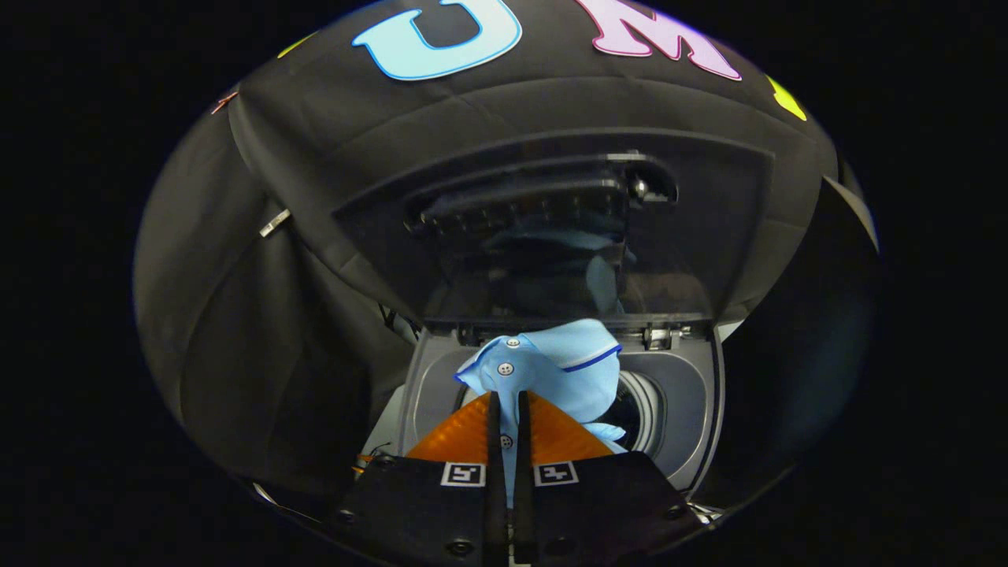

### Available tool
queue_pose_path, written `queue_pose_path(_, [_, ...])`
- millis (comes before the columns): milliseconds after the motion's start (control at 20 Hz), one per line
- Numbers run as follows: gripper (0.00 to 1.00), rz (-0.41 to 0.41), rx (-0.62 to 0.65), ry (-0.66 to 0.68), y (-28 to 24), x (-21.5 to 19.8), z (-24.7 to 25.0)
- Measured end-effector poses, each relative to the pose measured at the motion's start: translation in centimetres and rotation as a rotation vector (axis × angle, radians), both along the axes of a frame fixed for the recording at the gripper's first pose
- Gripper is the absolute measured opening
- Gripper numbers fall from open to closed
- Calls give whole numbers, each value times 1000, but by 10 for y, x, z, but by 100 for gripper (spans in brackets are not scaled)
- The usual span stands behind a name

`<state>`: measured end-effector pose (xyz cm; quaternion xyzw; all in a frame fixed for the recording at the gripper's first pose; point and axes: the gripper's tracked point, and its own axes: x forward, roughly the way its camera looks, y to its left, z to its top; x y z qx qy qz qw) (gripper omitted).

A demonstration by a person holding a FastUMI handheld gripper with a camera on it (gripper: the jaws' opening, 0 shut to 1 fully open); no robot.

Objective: Put the clothes into the washing machine and then close the washing machine lid.

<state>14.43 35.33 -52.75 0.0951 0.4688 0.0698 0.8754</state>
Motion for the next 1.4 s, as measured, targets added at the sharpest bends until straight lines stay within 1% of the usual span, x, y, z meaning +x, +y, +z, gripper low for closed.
queue_pose_path(250, [8,-45,-43,41,-8,-14,-57])
queue_pose_path(350, [8,-50,-67,65,-5,-19,-75])
queue_pose_path(550, [8,-101,-96,120,-12,-25,-107])
queue_pose_path(700, [8,-114,-133,157,-18,-27,-128])
queue_pose_path(900, [8,-128,-157,178,-18,-30,-138])
queue_pose_path(1050, [8,-139,-197,194,-25,-32,-145])
queue_pose_path(1150, [17,-163,-193,188,-25,-28,-145])
queue_pose_path(1200, [17,-167,-187,185,-26,-26,-143])
queue_pose_path(1350, [80,-137,-163,204,-22,-27,-147])
queue_pose_path(1400, [100,-143,-170,204,-24,-28,-142])
